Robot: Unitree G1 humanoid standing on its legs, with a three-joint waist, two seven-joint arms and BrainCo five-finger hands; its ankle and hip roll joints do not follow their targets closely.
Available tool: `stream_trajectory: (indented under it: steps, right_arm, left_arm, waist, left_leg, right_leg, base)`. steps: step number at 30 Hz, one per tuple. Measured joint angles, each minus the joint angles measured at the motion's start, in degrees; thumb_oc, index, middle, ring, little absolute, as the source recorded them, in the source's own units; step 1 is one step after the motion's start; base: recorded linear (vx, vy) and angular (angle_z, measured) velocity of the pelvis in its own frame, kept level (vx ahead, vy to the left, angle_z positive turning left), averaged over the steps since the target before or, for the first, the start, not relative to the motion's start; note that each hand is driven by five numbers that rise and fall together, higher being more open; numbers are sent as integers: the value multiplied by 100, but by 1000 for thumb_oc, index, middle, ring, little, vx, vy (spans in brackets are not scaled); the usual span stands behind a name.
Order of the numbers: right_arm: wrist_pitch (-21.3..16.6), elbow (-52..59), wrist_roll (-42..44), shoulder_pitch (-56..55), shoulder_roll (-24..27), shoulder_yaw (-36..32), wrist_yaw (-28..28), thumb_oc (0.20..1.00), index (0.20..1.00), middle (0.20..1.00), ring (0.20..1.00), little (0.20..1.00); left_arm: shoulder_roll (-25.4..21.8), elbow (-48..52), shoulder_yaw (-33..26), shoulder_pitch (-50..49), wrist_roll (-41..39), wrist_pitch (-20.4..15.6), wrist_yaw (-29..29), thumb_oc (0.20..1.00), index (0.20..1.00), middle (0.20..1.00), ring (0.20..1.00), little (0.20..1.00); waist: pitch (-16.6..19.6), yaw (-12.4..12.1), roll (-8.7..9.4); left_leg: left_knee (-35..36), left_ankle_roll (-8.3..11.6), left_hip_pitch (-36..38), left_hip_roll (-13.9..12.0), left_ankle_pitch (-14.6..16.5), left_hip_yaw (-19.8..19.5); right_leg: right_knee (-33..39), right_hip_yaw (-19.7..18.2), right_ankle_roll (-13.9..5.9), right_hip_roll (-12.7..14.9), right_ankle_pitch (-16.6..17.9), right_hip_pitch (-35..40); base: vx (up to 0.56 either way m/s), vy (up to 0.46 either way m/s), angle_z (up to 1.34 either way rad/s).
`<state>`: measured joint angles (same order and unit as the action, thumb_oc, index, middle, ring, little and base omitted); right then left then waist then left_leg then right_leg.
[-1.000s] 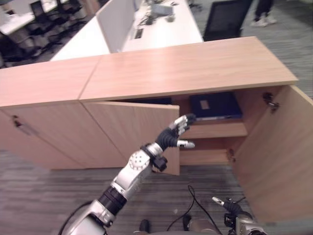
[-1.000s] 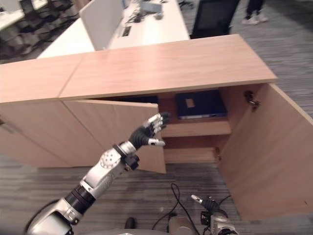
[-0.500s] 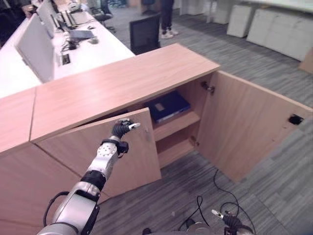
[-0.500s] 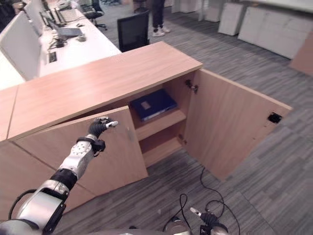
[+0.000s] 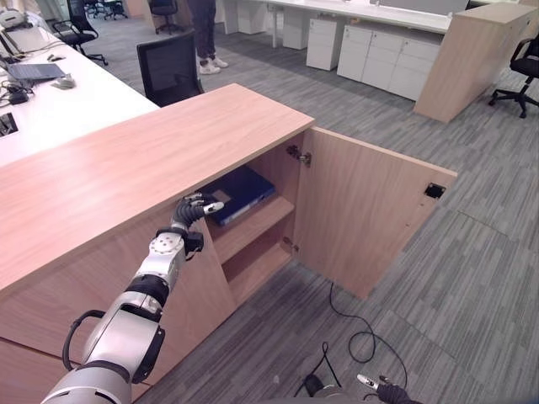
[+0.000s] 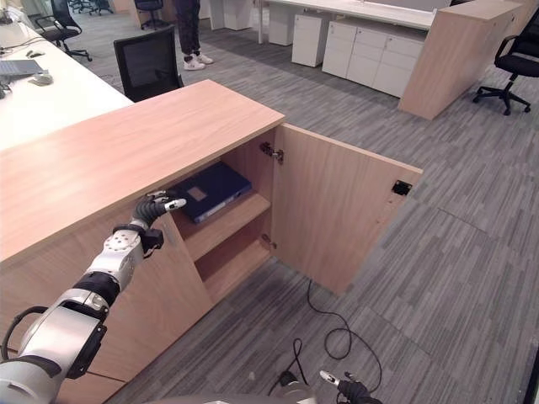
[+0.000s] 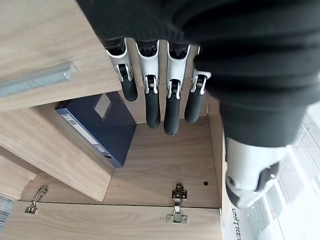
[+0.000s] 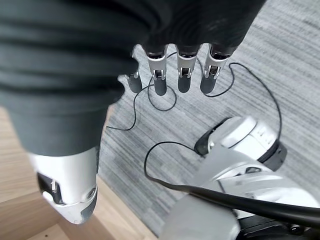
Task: Put the empty folder in the office cabinet
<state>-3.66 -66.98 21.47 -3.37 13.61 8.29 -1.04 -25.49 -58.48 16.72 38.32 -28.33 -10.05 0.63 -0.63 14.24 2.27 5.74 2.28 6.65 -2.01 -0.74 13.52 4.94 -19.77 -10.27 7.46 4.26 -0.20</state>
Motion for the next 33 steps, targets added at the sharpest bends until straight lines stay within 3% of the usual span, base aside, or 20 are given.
stream_trajectory:
  steps: [6, 7, 10, 12, 19, 20, 21, 22, 23, 24, 25, 26, 28, 30, 33]
  right_arm:
    - [4, -47, 3, -105, -10, -18, -22, 1000, 1000, 1000, 1000, 1000]
    - [7, -42, 17, -149, -60, -228, -13, 1000, 1000, 1000, 1000, 1000]
    - [9, -48, 61, -182, -80, -265, -15, 1000, 1000, 1000, 1000, 1000]
    - [4, -48, 191, -135, -129, -500, -17, 1000, 1000, 1000, 1000, 1000]
    - [12, -51, 222, -11, -149, -667, 3, 1000, 1000, 1000, 1000, 1000]
    - [14, -53, 222, 91, -152, -623, 30, 1000, 1000, 1000, 1000, 1000]
    - [15, -48, 218, 211, -160, -565, 72, 1000, 1000, 1000, 1000, 1000]
    - [5, -51, 219, 321, -155, -584, 107, 1000, 1000, 1000, 1000, 1000]
    - [-1, -47, 219, 393, -178, -597, 106, 1000, 1000, 1000, 1000, 1000]
    - [-3, -1, 216, 467, -190, -570, 108, 1000, 1000, 1000, 1000, 1000]
    - [0, -37, 213, 525, -221, -403, 103, 1000, 1000, 1000, 1000, 1000]
    - [0, -27, 212, 522, -241, -385, 102, 1000, 1000, 1000, 1000, 1000]
    - [2, -22, 208, 541, -130, -392, 113, 1000, 1000, 1000, 1000, 1000]
    - [5, -20, 197, 539, 103, -392, 109, 1000, 1000, 1000, 1000, 1000]
    - [19, -24, 172, 381, 264, -361, 111, 1000, 1000, 1000, 1000, 1000]
  left_arm:
    - [85, 475, -62, -296, 17, -8, 53, 1000, 1000, 1000, 1000, 1000]
    - [300, 1654, -205, -1031, 43, -140, 113, 1000, 1000, 1000, 1000, 1000]
    - [618, 2391, -116, -1816, 79, -197, 45, 1000, 1000, 1000, 1000, 1000]
    - [703, 3005, -85, -2577, 82, -195, -43, 1000, 1000, 1000, 1000, 1000]
    - [647, 3316, 42, -3648, 179, -72, -367, 1000, 1000, 1000, 1000, 1000]
    - [515, 3338, 218, -3678, 217, -38, -454, 1000, 1000, 1000, 1000, 1000]
    - [359, 3395, 338, -3760, 278, -30, -536, 1000, 1000, 1000, 1000, 1000]
    - [298, 3463, 413, -3857, 297, 7, -615, 1000, 1000, 1000, 1000, 1000]
    - [223, 3450, 436, -3893, 316, 84, -677, 1000, 1000, 1000, 1000, 1000]
    - [134, 3439, 419, -3926, 369, 120, -746, 1000, 1000, 1000, 1000, 1000]
    - [149, 3357, 305, -4111, 416, 139, -833, 1000, 1000, 1000, 1000, 1000]
    - [108, 3270, 348, -4142, 454, 168, -886, 1000, 1000, 1000, 1000, 1000]
    - [315, 3016, 370, -4144, 527, 278, -924, 1000, 1000, 1000, 1000, 1000]
    - [629, 2705, 404, -4085, 790, 273, -1028, 1000, 1000, 1000, 1000, 1000]
    - [910, 2042, 334, -4035, 991, 302, -1004, 1000, 1000, 1000, 1000, 1000]
  waist:
    - [9, -83, 12]
    - [9, -186, 11]
    - [27, -476, 30]
    - [37, -545, 51]
    - [32, -1030, 99]
    - [16, -1204, 112]
    - [-40, -1346, 50]
    - [-77, -1400, 19]
    - [-123, -1399, -6]
    - [-171, -1443, -66]
    - [-212, -1604, -58]
    - [-186, -1594, -8]
    - [-240, -1531, -161]
    - [-268, -1412, -442]
    - [-222, -1156, -617]
  left_leg:
    - [-1, -1, -3, -21, -14, -9]
    - [-1, -2, -1, -24, -13, -84]
    - [-2, 6, 0, -27, -20, -145]
    - [-2, 4, 5, -26, -18, -200]
    - [-1, -10, -77, 4, -37, -318]
    - [-6, 0, -135, 3, -73, -228]
    - [-72, -17, -170, -20, -110, -50]
    - [-35, -1, -151, -136, -79, 80]
    - [-56, 0, -146, -183, -46, 142]
    - [-60, 52, -174, -251, -119, 272]
    - [-64, 86, 6, -380, -116, 581]
    - [-64, 111, 43, -371, -91, 599]
    - [-72, 153, 173, -502, -89, 588]
    - [-114, 206, 180, -686, -41, 464]
    - [-218, 186, 179, -816, -28, 439]
  right_leg:
    - [-1, 50, 35, 4, 7, 0]
    - [-2, 169, 41, 17, 9, 35]
    - [-2, 230, 46, 11, 8, 61]
    - [1, 331, 56, 37, -10, 97]
    - [-23, 628, 69, 120, -85, 66]
    - [-125, 1453, 110, 265, -45, -156]
    - [-187, 2307, 287, 467, -14, -291]
    - [-348, 2991, 248, 636, -129, -336]
    - [-444, 2970, 202, 689, -110, -374]
    - [-651, 3362, 224, 774, -183, -390]
    - [-1188, 4225, 162, 982, -280, -504]
    - [-1170, 4201, 105, 975, -146, -415]
    - [-1122, 4061, 207, 748, -64, -335]
    - [-944, 3904, 212, 521, -69, -334]
    - [-539, 3797, 257, 318, 55, -227]
  base:
    - [-7, 17, 2]
    - [-20, 36, 16]
    - [-14, 25, 12]
    - [-12, 17, 23]
    - [-124, -5, 10]
    - [-192, 5, -32]
    - [-233, -39, -69]
    - [-154, -87, -73]
    - [-152, -86, -52]
    - [-48, -118, -90]
    - [-3, -76, -85]
    - [14, -120, -97]
    - [37, -164, -43]
    - [27, -246, -46]
    - [27, -147, -31]
